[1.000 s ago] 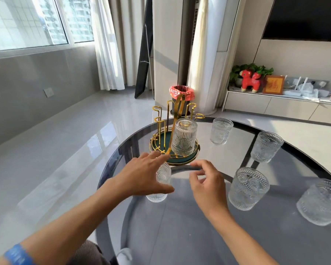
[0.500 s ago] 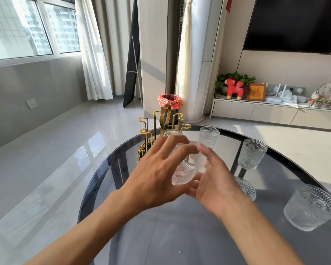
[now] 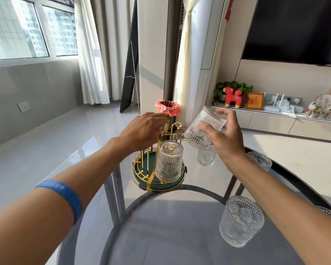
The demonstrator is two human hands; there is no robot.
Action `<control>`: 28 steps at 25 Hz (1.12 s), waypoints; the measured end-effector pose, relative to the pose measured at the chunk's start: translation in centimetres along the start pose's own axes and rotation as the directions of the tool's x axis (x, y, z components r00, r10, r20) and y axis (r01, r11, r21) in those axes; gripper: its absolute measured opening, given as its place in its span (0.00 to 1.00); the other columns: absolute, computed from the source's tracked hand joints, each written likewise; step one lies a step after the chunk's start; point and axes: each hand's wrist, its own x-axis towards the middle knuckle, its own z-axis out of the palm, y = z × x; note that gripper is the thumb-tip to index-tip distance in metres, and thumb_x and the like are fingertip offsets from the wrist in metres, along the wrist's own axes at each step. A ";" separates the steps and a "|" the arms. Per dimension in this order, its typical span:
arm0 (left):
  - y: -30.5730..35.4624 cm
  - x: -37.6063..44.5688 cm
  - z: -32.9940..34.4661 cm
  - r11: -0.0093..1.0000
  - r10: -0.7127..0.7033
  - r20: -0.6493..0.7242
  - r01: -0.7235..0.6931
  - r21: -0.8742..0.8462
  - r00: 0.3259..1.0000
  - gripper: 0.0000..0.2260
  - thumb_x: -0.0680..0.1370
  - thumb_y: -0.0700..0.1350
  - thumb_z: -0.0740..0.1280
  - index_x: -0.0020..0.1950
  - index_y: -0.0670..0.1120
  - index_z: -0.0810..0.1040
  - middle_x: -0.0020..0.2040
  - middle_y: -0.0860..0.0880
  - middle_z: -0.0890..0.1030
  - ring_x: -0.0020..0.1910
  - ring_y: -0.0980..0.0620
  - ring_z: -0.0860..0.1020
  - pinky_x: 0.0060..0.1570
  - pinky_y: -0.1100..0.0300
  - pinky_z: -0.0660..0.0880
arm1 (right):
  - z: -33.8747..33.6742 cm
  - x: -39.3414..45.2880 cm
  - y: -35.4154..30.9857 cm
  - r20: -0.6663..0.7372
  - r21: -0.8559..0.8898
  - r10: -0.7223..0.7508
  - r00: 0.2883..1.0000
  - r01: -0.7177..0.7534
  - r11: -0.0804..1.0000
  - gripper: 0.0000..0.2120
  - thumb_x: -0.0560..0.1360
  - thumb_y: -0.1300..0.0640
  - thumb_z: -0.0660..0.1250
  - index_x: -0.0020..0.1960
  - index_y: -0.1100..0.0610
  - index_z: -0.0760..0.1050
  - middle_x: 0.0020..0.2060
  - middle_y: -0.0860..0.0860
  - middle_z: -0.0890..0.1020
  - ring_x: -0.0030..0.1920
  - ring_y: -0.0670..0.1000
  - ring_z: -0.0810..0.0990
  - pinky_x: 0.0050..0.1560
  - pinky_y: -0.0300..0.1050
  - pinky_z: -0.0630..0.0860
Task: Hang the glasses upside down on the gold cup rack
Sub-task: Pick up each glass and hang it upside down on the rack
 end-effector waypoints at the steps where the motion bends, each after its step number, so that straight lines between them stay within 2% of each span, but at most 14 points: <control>1: -0.2 0.3 0.0 1.000 0.007 -0.021 -0.007 -0.015 1.000 0.18 0.81 0.39 0.56 0.70 0.42 0.74 0.71 0.44 0.74 0.70 0.44 0.72 0.67 0.46 0.70 | 0.3 0.5 0.4 0.005 -0.066 -0.040 0.999 0.041 0.997 0.22 0.66 0.42 0.73 0.57 0.44 0.70 0.52 0.49 0.81 0.48 0.54 0.80 0.49 0.56 0.78; 3: -0.4 0.4 0.1 0.999 0.000 -0.051 -0.003 -0.051 0.999 0.18 0.81 0.40 0.57 0.69 0.42 0.74 0.71 0.44 0.75 0.69 0.45 0.73 0.66 0.46 0.72 | 0.8 1.2 1.3 0.037 -0.175 -0.124 0.992 0.129 0.976 0.24 0.67 0.41 0.71 0.60 0.44 0.70 0.53 0.46 0.80 0.42 0.47 0.76 0.44 0.46 0.73; 5: -0.7 0.1 0.2 0.995 -0.016 -0.062 0.009 -0.100 0.998 0.17 0.80 0.40 0.58 0.68 0.42 0.75 0.71 0.45 0.74 0.69 0.46 0.74 0.65 0.46 0.72 | 1.4 1.4 1.8 0.084 -0.242 -0.200 0.976 0.215 0.946 0.25 0.68 0.42 0.71 0.63 0.44 0.71 0.47 0.42 0.79 0.36 0.39 0.70 0.40 0.40 0.68; 6: -0.8 -0.1 0.2 0.991 -0.020 -0.070 0.010 -0.133 0.997 0.17 0.80 0.39 0.59 0.68 0.43 0.76 0.71 0.46 0.74 0.68 0.46 0.74 0.66 0.47 0.72 | 1.6 1.6 2.1 0.111 -0.260 -0.218 0.970 0.240 0.935 0.26 0.68 0.43 0.71 0.65 0.44 0.71 0.44 0.41 0.78 0.35 0.37 0.70 0.39 0.39 0.69; 7: -0.7 -0.2 0.3 0.986 -0.027 -0.078 0.014 -0.164 0.997 0.17 0.80 0.39 0.59 0.68 0.43 0.76 0.71 0.47 0.74 0.68 0.47 0.74 0.66 0.48 0.72 | 1.8 1.7 2.3 0.148 -0.277 -0.213 0.966 0.247 0.929 0.26 0.69 0.44 0.72 0.65 0.43 0.70 0.45 0.43 0.80 0.37 0.38 0.73 0.40 0.39 0.71; 10: -0.6 -0.2 0.6 0.978 -0.062 -0.082 0.044 -0.204 0.995 0.17 0.81 0.42 0.59 0.69 0.44 0.75 0.71 0.48 0.74 0.69 0.47 0.73 0.67 0.46 0.70 | 2.3 2.4 3.0 0.308 -0.336 -0.117 0.944 0.223 0.915 0.28 0.68 0.48 0.75 0.66 0.43 0.70 0.56 0.54 0.82 0.49 0.51 0.79 0.51 0.45 0.75; 13: -0.8 -0.3 0.4 0.976 -0.080 -0.069 0.064 -0.208 0.994 0.19 0.80 0.47 0.56 0.69 0.47 0.75 0.71 0.50 0.74 0.69 0.48 0.73 0.68 0.44 0.70 | 2.9 2.2 4.3 0.413 -0.401 -0.036 0.910 0.217 0.890 0.28 0.67 0.49 0.77 0.64 0.42 0.71 0.61 0.52 0.80 0.57 0.55 0.77 0.52 0.45 0.72; 19: -0.6 -0.1 0.8 0.964 -0.118 -0.082 0.094 -0.247 0.990 0.21 0.78 0.50 0.55 0.68 0.48 0.77 0.71 0.51 0.74 0.69 0.50 0.73 0.67 0.45 0.70 | 3.1 1.9 5.6 0.415 -0.406 0.058 0.908 0.129 0.905 0.27 0.67 0.51 0.77 0.61 0.40 0.69 0.60 0.52 0.79 0.55 0.55 0.75 0.48 0.45 0.69; 22: 0.4 0.0 0.9 0.977 -0.135 -0.053 0.124 -0.175 0.989 0.20 0.79 0.48 0.57 0.69 0.46 0.75 0.73 0.49 0.72 0.71 0.47 0.71 0.69 0.43 0.67 | 2.3 0.8 4.8 0.441 -0.450 0.060 0.895 0.162 0.878 0.32 0.69 0.51 0.76 0.69 0.42 0.66 0.68 0.52 0.73 0.64 0.56 0.72 0.53 0.43 0.66; 24: 1.8 0.2 0.6 0.984 -0.165 -0.022 0.164 -0.064 0.986 0.19 0.79 0.47 0.60 0.69 0.44 0.74 0.74 0.47 0.70 0.74 0.46 0.66 0.72 0.41 0.61 | 1.0 -0.7 4.2 0.401 -0.426 0.075 0.913 0.114 0.897 0.34 0.70 0.51 0.74 0.72 0.45 0.64 0.71 0.52 0.70 0.67 0.55 0.70 0.58 0.44 0.67; 26: 4.2 -0.7 0.4 0.982 -0.184 -0.101 0.178 -0.068 0.978 0.18 0.79 0.48 0.62 0.68 0.45 0.75 0.73 0.46 0.71 0.74 0.46 0.65 0.74 0.40 0.56 | -1.4 -3.3 4.2 0.365 -0.428 0.116 0.924 0.056 0.902 0.30 0.71 0.51 0.72 0.70 0.47 0.66 0.70 0.52 0.71 0.66 0.55 0.71 0.60 0.46 0.68; 28: 7.3 -2.8 0.8 0.977 -0.167 -0.238 0.127 -0.174 0.957 0.19 0.77 0.48 0.62 0.68 0.45 0.75 0.72 0.45 0.74 0.72 0.45 0.68 0.73 0.45 0.59 | -4.4 -6.2 4.5 0.421 -0.539 0.163 0.892 0.102 0.836 0.23 0.72 0.48 0.70 0.66 0.48 0.71 0.67 0.49 0.73 0.65 0.52 0.73 0.59 0.45 0.68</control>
